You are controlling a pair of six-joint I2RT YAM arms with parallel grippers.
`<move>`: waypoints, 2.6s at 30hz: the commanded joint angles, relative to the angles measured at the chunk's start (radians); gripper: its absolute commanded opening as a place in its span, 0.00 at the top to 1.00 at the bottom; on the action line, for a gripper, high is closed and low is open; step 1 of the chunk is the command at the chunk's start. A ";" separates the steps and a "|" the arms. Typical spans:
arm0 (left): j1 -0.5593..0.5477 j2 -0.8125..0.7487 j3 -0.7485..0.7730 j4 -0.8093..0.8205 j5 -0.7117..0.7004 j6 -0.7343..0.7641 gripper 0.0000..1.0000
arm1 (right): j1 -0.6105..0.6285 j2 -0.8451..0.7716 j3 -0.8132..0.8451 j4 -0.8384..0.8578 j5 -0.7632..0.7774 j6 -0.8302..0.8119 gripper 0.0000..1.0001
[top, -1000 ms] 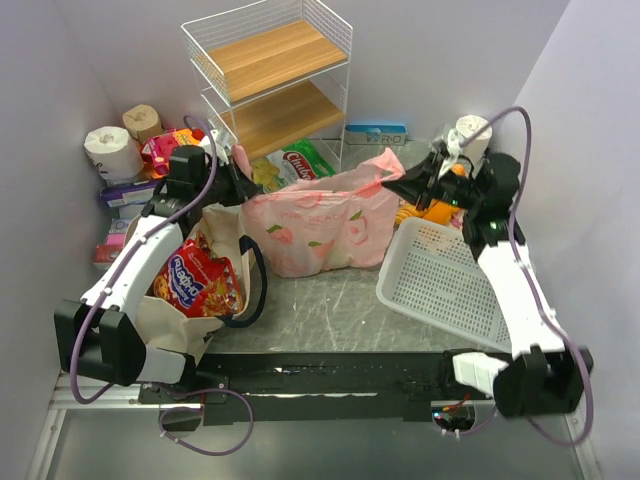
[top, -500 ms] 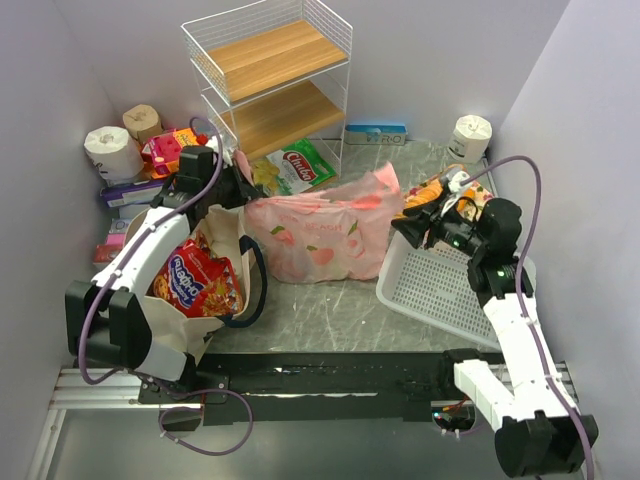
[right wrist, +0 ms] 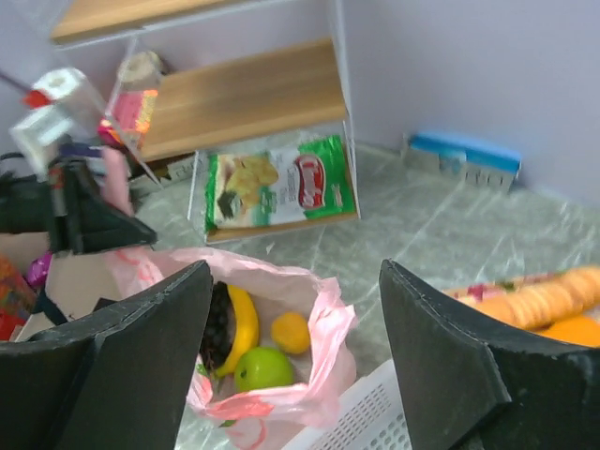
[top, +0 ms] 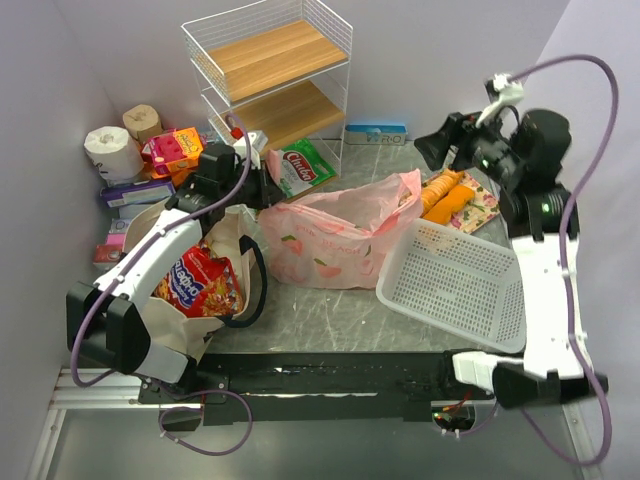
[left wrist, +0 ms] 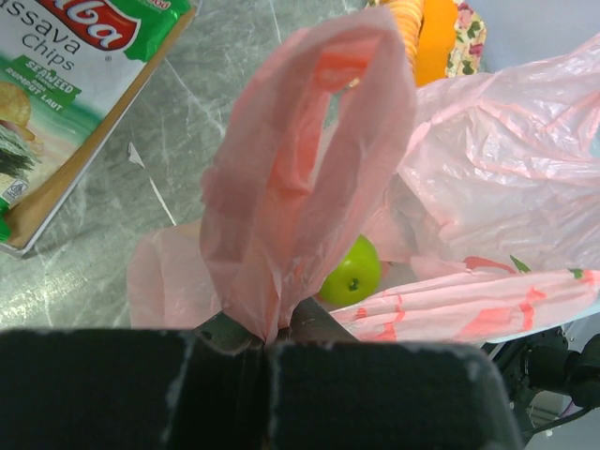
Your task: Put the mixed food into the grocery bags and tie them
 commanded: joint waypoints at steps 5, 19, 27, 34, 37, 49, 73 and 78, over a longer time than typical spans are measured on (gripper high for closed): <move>-0.017 -0.052 -0.001 0.054 0.025 0.029 0.99 | 0.046 0.271 0.265 -0.431 0.084 -0.077 0.25; -0.022 -0.038 0.011 0.048 0.013 0.027 0.99 | 0.142 0.362 0.281 -0.548 0.132 -0.074 0.38; -0.022 -0.026 0.028 0.030 -0.067 -0.016 0.99 | 0.144 0.327 0.263 -0.524 0.104 -0.077 0.90; -0.014 0.005 0.056 -0.034 -0.200 -0.103 0.99 | 0.144 0.137 0.117 -0.416 0.009 -0.123 1.00; -0.008 0.020 0.065 -0.037 -0.231 -0.143 0.99 | 0.147 0.086 0.051 -0.421 -0.058 -0.137 1.00; 0.004 0.097 0.126 -0.080 -0.339 -0.228 0.99 | 0.185 -0.087 -0.199 -0.459 -0.112 -0.148 1.00; 0.002 0.054 0.069 0.023 -0.093 -0.050 0.99 | 0.185 -0.085 -0.245 -0.335 -0.143 -0.252 0.27; 0.002 0.060 0.074 0.009 -0.102 -0.034 0.99 | 0.187 -0.150 -0.273 -0.352 -0.083 -0.300 0.16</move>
